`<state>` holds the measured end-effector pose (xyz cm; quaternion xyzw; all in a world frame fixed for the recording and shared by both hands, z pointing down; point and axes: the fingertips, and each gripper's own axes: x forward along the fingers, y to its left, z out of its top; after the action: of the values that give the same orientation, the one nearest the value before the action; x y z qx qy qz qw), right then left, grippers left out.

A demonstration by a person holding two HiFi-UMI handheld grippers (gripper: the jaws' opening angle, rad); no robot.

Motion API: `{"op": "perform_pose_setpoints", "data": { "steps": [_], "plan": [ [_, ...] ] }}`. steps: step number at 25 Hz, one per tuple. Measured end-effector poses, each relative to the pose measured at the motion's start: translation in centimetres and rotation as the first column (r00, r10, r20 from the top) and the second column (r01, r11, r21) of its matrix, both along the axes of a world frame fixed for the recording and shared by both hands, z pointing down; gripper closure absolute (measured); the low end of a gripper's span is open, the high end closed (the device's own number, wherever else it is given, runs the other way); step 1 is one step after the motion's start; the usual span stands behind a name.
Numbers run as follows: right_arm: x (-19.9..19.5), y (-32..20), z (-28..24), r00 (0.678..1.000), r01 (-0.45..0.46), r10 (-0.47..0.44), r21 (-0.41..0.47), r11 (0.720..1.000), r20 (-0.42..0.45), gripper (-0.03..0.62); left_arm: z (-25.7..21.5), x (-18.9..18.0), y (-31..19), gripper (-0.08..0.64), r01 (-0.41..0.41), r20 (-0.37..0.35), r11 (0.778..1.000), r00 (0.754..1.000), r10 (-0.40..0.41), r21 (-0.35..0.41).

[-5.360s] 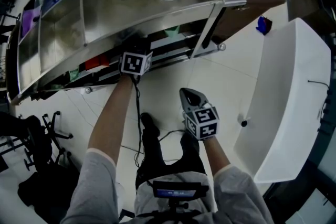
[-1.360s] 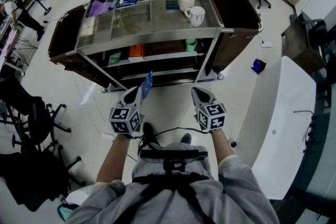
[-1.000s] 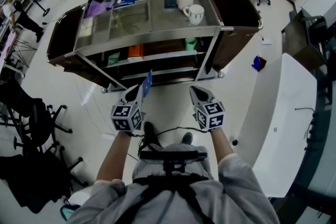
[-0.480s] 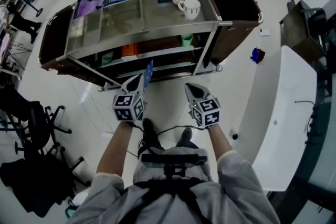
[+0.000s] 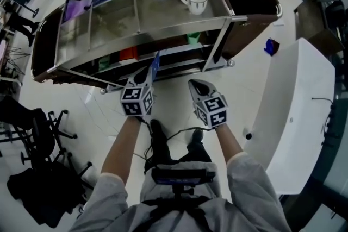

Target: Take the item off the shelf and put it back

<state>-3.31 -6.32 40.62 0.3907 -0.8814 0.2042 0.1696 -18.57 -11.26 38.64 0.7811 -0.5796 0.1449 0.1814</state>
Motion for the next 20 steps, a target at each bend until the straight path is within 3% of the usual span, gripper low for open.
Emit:
{"op": "perform_pose_setpoints", "data": {
  "steps": [14,20],
  "plan": [
    [-0.1,-6.3,5.2,1.000,-0.002,0.002,0.000,1.000,-0.008,0.583,5.5,3.4,-9.3,0.557,-0.021,0.001,0.999,1.000,0.021,0.030],
    [-0.7,-7.8,7.3,1.000,0.009,-0.009,0.003,1.000,-0.008,0.583,5.5,3.2,-12.4,0.557,0.007,-0.003,0.993,1.000,-0.006,0.121]
  ]
}}
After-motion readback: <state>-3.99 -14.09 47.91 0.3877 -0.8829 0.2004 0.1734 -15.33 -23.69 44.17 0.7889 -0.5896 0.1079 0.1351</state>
